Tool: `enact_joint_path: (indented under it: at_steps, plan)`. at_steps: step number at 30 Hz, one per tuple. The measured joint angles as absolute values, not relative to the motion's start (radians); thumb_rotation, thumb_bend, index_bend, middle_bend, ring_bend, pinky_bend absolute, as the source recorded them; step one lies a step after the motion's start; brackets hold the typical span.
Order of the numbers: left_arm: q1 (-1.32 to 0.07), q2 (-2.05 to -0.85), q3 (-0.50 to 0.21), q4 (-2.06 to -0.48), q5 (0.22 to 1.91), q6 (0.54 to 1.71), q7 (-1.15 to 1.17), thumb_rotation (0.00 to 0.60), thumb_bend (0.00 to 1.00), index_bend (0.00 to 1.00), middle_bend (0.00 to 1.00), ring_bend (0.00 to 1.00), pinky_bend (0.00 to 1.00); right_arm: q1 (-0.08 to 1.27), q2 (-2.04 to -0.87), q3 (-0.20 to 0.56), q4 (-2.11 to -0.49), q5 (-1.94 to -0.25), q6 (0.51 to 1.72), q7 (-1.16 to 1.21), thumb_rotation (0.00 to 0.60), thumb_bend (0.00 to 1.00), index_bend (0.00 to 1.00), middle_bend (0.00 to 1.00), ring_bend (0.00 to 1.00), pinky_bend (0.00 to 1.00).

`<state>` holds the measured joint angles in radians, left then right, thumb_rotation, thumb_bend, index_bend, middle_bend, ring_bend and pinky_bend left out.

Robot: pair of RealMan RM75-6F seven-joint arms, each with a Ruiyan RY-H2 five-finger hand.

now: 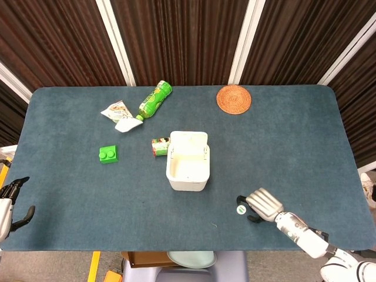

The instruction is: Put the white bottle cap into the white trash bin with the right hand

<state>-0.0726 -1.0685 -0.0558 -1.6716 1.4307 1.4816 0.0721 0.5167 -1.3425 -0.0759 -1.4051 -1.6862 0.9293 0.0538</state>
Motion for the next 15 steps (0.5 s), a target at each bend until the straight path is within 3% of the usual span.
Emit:
enact_joint_path:
  at_steps: [15]
  plan:
    - [-0.070,-1.065,-0.057,-1.673,1.434,1.485,0.065,0.600,0.37,0.17,0.20,0.25,0.45,0.543,-1.386,-0.084,-1.371,-1.655,0.912,0.051,0.600,0.37,0.51,0.80,0.87,1.00]
